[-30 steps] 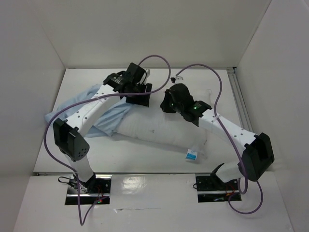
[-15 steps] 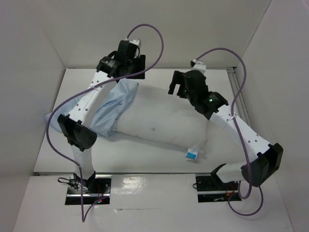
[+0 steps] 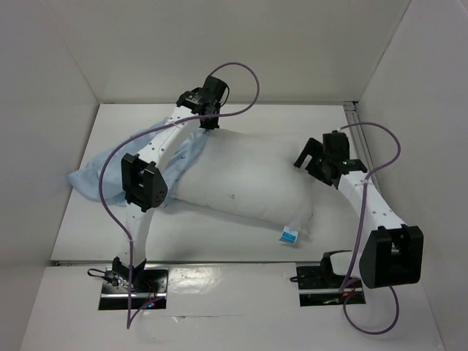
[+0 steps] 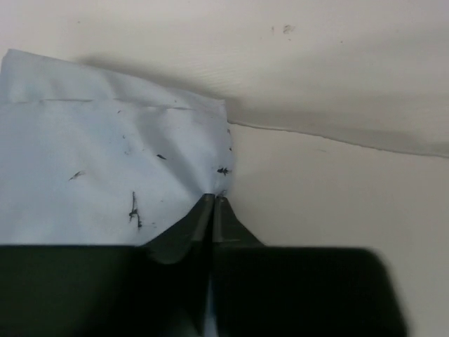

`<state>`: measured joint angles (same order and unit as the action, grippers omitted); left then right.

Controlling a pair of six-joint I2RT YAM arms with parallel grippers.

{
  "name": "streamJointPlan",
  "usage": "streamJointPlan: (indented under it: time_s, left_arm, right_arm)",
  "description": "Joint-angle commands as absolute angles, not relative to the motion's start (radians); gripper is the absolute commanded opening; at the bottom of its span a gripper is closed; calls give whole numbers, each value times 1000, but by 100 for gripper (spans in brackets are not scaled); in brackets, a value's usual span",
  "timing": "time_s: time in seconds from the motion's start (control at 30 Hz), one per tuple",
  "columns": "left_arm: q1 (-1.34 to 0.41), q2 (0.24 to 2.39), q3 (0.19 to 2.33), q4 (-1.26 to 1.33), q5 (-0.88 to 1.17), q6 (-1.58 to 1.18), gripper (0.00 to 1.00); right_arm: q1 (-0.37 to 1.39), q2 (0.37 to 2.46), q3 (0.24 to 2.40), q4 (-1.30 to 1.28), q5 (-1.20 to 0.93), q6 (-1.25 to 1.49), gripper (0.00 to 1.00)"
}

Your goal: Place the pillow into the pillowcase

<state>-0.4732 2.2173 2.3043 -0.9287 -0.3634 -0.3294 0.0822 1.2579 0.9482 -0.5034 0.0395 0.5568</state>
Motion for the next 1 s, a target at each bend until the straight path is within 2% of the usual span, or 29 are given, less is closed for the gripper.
streamJointPlan:
  time_s: [0.0, 0.03, 0.07, 0.1, 0.17, 0.23, 0.47, 0.57, 0.67, 0.8, 0.83, 0.9, 0.93, 0.97]
  left_arm:
    - [-469, 2215, 2350, -928, -345, -304, 7]
    - [-469, 2215, 2350, -928, -321, -304, 0]
    - [-469, 2200, 2362, -928, -305, -304, 0]
    - [-469, 2188, 2362, -928, -289, -304, 0]
    - [-469, 2157, 2362, -928, -217, -295, 0]
    - [-497, 2103, 2341, -911, -169, -282, 0]
    - [-610, 1956, 2359, -910, 131, -358, 0]
    - [-647, 1889, 2248, -769, 297, -461, 0]
    - [-681, 1893, 2149, -715, 247, -498, 0]
    - [-681, 1999, 2192, -781, 187, -479, 0]
    - [-681, 2026, 2221, -807, 161, -469, 3]
    - [-681, 2037, 2297, -862, 103, -422, 27]
    - [-681, 2037, 2318, -874, 89, -404, 62]
    - [-681, 2025, 2341, -888, 66, -391, 75]
  right_arm:
    - [77, 1242, 865, -356, -147, 594, 98]
    - [89, 1243, 848, -326, -196, 594, 94]
    - [106, 1255, 829, -264, -233, 594, 85]
    - [120, 1267, 828, -238, -262, 603, 62]
    - [191, 1267, 828, -174, -290, 615, 26]
    - [251, 1255, 868, -152, -261, 630, 0]
    - [386, 1140, 1055, -193, -184, 640, 0]
    - [405, 1085, 1065, -231, -118, 649, 0]
    - [391, 1052, 973, -245, -49, 673, 0]
    - [322, 1014, 830, -267, 14, 695, 0]
    - [302, 1000, 830, -281, 27, 686, 0]
    - [246, 991, 819, -290, 28, 646, 0]
    - [223, 991, 828, -299, 28, 632, 0]
    - [200, 1003, 840, -299, 5, 614, 0]
